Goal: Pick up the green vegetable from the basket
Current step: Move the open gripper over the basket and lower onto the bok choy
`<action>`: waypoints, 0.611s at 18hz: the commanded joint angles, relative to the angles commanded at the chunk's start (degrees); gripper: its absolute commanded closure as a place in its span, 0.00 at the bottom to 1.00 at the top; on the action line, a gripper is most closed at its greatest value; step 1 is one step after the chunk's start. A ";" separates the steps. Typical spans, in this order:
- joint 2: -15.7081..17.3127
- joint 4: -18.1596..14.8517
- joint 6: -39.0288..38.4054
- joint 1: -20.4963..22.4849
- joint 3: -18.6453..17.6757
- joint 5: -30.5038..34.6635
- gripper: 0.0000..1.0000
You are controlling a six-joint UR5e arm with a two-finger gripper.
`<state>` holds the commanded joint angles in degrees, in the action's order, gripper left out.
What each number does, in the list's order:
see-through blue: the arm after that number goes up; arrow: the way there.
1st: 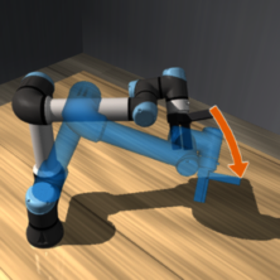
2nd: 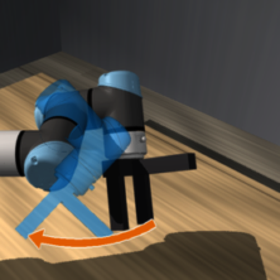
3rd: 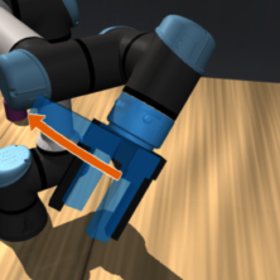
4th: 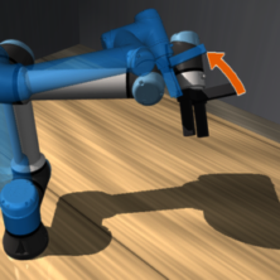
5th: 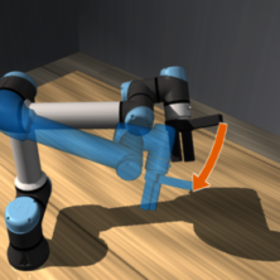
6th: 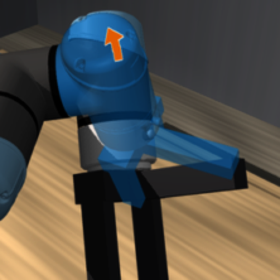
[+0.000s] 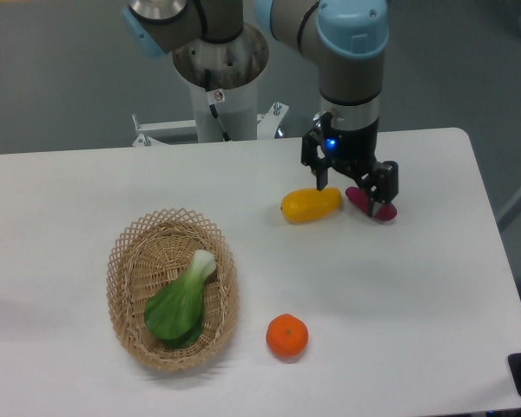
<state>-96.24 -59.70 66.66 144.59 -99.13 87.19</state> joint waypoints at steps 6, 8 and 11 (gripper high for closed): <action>-1.84 3.80 -16.01 -7.82 -1.24 -0.35 0.00; -3.25 3.97 -20.24 -11.33 -1.33 -0.18 0.00; -6.58 4.15 -22.01 -14.67 -1.42 -0.35 0.00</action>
<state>-102.82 -55.55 44.65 129.92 -100.55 86.84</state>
